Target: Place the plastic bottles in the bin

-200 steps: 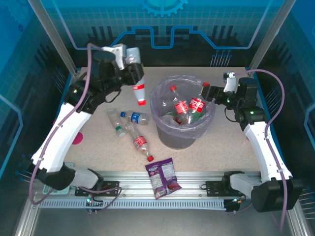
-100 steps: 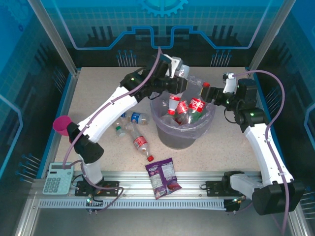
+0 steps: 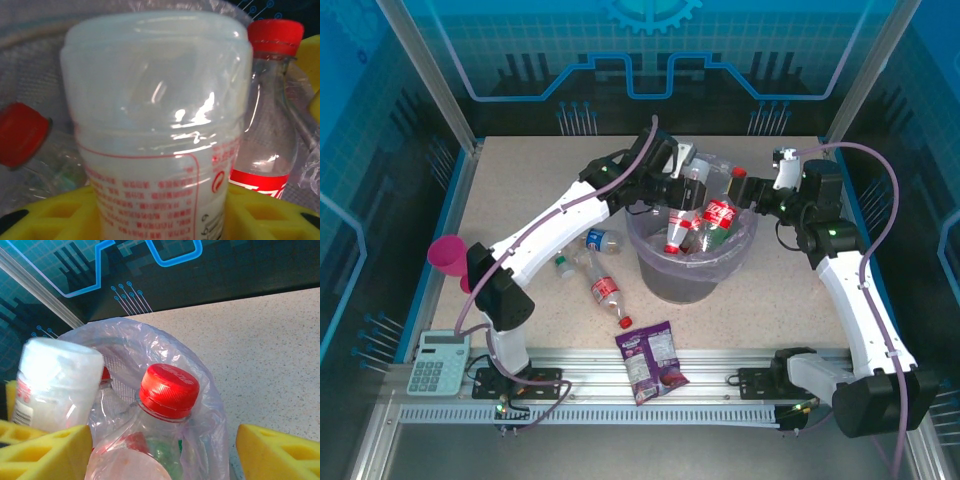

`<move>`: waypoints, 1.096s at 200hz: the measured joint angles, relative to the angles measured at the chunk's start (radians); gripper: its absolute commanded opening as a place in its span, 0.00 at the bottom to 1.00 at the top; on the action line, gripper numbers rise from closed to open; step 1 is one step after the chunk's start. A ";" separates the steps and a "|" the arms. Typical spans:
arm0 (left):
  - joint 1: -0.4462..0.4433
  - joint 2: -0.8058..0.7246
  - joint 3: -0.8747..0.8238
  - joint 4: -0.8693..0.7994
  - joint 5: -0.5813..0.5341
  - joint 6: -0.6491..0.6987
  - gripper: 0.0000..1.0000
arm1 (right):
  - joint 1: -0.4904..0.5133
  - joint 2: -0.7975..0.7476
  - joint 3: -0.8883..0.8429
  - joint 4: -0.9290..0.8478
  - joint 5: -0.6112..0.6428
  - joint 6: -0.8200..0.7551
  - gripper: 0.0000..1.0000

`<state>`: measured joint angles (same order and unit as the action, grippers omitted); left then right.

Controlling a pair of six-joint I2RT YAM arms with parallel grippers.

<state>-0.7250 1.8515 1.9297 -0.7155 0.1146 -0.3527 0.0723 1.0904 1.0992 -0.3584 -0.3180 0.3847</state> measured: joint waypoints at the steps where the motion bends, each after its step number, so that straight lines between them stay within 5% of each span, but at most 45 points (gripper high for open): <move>1: 0.000 0.000 -0.002 0.002 0.002 -0.005 0.60 | 0.000 0.000 0.000 0.000 0.000 0.000 0.77; 54: 0.000 -0.006 -0.060 0.023 0.058 -0.013 0.85 | 0.000 0.000 0.037 -0.005 0.000 -0.005 0.77; 109: 0.000 -0.092 -0.097 0.067 0.047 -0.006 0.61 | 0.000 -0.002 0.057 -0.032 0.005 -0.020 0.77; 149: 0.000 -0.100 -0.163 0.114 0.050 -0.029 0.54 | -0.001 -0.004 0.057 -0.043 0.015 -0.023 0.77; 183: 0.000 -0.100 -0.212 0.154 0.067 -0.058 0.55 | -0.001 -0.004 0.057 -0.045 0.019 -0.023 0.77; 219: 0.003 -0.101 -0.203 0.142 0.064 -0.051 0.67 | -0.001 -0.004 0.057 -0.044 0.019 -0.023 0.77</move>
<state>-0.7216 1.7508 1.7271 -0.5735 0.1791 -0.4042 0.0711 1.0866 1.1561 -0.4023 -0.2985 0.3622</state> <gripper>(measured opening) 0.633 0.773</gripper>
